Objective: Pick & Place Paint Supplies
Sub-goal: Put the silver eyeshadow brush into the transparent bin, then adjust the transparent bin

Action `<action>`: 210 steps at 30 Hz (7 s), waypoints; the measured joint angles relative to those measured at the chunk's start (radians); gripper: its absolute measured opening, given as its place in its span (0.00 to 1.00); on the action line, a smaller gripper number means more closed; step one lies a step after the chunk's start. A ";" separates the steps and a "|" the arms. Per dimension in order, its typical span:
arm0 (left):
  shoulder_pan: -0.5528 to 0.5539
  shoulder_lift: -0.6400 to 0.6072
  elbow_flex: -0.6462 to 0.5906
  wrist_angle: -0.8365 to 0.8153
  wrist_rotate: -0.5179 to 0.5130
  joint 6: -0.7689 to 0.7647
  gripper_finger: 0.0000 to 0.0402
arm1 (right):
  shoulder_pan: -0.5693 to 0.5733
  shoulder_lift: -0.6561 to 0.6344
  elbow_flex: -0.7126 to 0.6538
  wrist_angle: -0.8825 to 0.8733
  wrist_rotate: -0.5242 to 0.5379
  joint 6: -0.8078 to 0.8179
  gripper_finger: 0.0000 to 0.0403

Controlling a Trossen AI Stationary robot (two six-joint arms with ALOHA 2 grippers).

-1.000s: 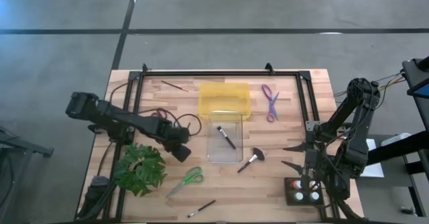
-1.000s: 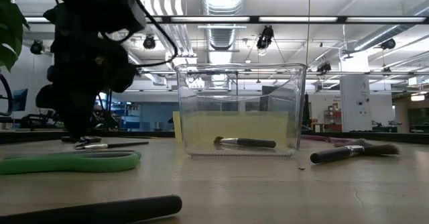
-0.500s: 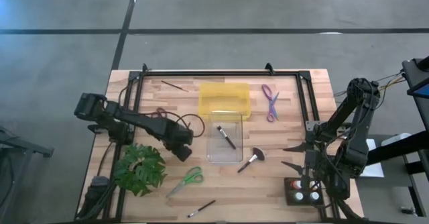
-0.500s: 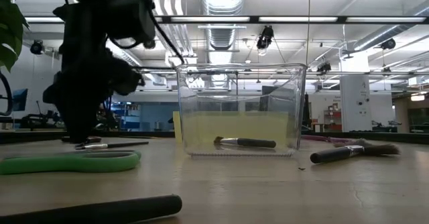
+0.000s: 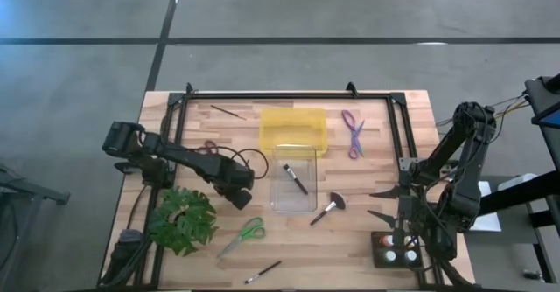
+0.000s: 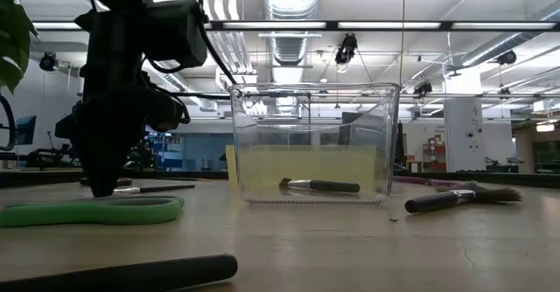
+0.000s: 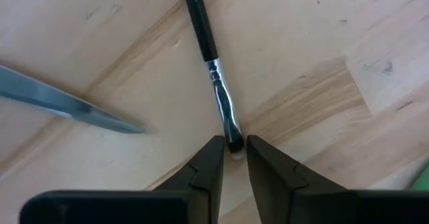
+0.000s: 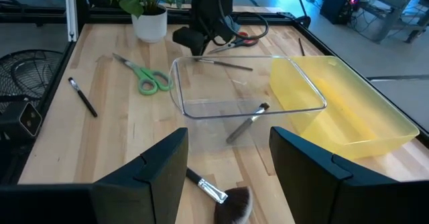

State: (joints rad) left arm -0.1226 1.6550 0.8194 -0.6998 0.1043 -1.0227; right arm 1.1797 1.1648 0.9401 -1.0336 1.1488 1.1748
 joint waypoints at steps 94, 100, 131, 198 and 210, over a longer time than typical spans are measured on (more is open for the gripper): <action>0.019 0.016 0.246 0.379 -0.056 0.702 0.14 | 0.000 0.000 0.000 0.028 -0.001 0.019 0.52; 0.018 0.014 0.222 0.361 -0.052 0.675 0.14 | 0.000 0.000 0.000 0.028 -0.001 0.020 0.52; 0.021 -0.190 0.156 0.126 -0.103 0.652 0.14 | 0.000 0.000 0.000 0.050 -0.032 0.007 0.52; 0.143 -0.097 0.107 0.379 -0.236 0.769 0.14 | 0.000 0.000 -0.002 0.081 -0.050 -0.016 0.52; 0.198 -0.092 0.107 0.462 -0.236 0.841 0.14 | 0.000 0.000 -0.002 0.083 -0.058 -0.023 0.52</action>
State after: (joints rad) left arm 0.0750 1.5627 0.9268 -0.2381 -0.1320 -0.1818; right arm 1.1801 1.1645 0.9382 -0.9508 1.0904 1.1519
